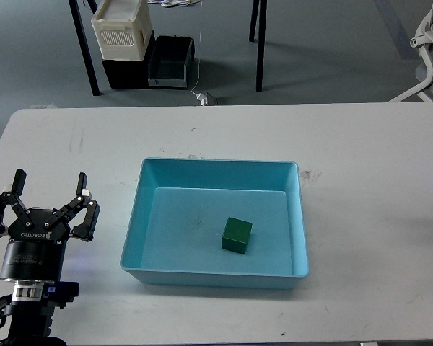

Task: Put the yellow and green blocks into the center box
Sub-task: 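Withdraw the right gripper away from the box, then move the left gripper over to the yellow cube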

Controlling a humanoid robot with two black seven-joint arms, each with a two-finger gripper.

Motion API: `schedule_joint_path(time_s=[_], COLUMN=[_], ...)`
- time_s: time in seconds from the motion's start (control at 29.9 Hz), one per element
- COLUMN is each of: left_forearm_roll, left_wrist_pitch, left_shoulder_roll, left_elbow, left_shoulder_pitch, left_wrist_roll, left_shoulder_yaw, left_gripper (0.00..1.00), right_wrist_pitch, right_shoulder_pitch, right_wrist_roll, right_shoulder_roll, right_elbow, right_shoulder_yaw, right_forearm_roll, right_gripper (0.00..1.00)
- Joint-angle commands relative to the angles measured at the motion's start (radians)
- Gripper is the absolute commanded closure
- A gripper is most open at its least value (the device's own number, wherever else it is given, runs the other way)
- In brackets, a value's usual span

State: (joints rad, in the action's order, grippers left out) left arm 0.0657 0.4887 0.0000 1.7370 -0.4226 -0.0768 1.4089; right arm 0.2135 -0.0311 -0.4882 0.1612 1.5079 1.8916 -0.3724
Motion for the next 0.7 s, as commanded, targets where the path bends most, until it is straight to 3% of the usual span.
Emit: schedule_joint_path(time_s=[0.0, 0.2, 0.43, 0.53, 0.67], left_forearm_roll=[0.0, -0.001, 0.034, 0.077, 0.1], left_wrist_pitch=[0.0, 0.0, 0.0, 0.0, 0.0], left_shoulder_roll=[0.0, 0.0, 0.0, 0.0, 0.0], left_elbow=[0.007, 0.007, -0.028, -0.097, -0.085], left_shoulder_pitch=[-0.002, 0.001, 0.06, 0.128, 0.173], left_wrist_roll=[-0.001, -0.011, 0.005, -0.003, -0.011], left_shoulder_yaw=[0.004, 0.057, 0.326, 0.346, 0.358], left_gripper=[0.0, 0.0, 0.0, 0.0, 0.0], right_wrist_pitch=[-0.003, 0.001, 0.001, 0.001, 0.001], right_shoulder_pitch=[-0.136, -0.208, -0.202, -0.199, -0.196], right_wrist_roll=[0.0, 0.0, 0.0, 0.0, 0.0], right_shoulder_roll=[-0.067, -0.115, -0.065, -0.06, -0.065], right_elbow=[0.048, 0.051, 0.054, 0.054, 0.057], right_shoulder_yaw=[0.02, 0.014, -0.012, -0.017, -0.02], right_forearm_roll=[-0.002, 0.001, 0.01, 0.012, 0.03], right_gripper=[0.0, 0.0, 0.0, 0.0, 0.0])
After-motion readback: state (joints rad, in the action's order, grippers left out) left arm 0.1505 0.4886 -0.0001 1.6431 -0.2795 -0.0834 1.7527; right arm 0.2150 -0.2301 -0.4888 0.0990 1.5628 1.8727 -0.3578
